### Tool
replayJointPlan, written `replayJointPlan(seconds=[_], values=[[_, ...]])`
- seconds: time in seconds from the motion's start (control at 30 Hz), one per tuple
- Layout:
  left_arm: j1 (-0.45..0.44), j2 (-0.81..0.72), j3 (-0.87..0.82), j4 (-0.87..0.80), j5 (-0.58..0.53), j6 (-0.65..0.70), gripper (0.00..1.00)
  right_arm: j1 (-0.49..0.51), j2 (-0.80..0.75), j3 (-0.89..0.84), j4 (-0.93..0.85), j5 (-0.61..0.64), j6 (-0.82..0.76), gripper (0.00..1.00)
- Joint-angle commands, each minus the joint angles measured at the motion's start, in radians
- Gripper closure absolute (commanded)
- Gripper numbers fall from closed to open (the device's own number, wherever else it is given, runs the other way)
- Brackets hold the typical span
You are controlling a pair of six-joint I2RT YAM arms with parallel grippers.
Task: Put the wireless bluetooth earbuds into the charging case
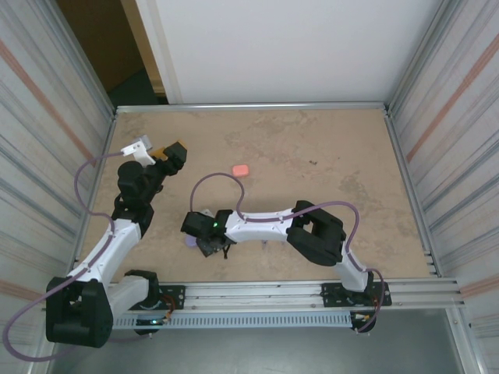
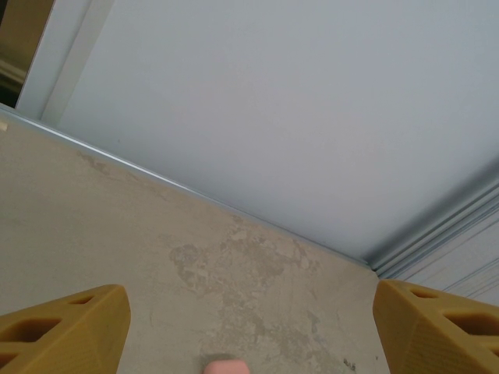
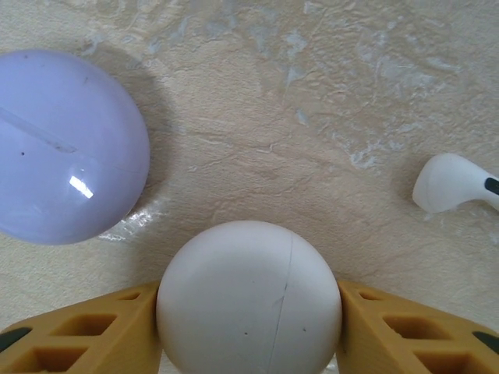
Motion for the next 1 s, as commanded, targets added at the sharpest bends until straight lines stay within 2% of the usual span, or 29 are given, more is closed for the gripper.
replayJointPlan(seconds=[0.0, 0.33, 0.6, 0.7, 0.97], values=[[0.007, 0.002, -0.002, 0.033, 0.0, -0.011, 0.18, -0.012, -0.024, -0.046, 0.043, -0.002, -0.023, 0.48], [0.007, 0.0, 0.035, 0.018, 0.075, 0.002, 0.19, -0.03, -0.238, -0.201, 0.185, 0.094, -0.215, 0.49], [0.007, -0.022, 0.083, -0.021, 0.162, 0.003, 0.2, -0.125, -0.481, -0.342, 0.272, 0.153, -0.532, 0.49], [0.007, -0.031, 0.102, -0.035, 0.194, 0.009, 0.2, -0.176, -0.573, -0.4, 0.327, 0.121, -0.661, 0.49], [0.007, -0.023, 0.186, -0.049, 0.401, 0.027, 0.21, -0.36, -0.809, -0.514, 0.424, -0.071, -0.914, 0.49]])
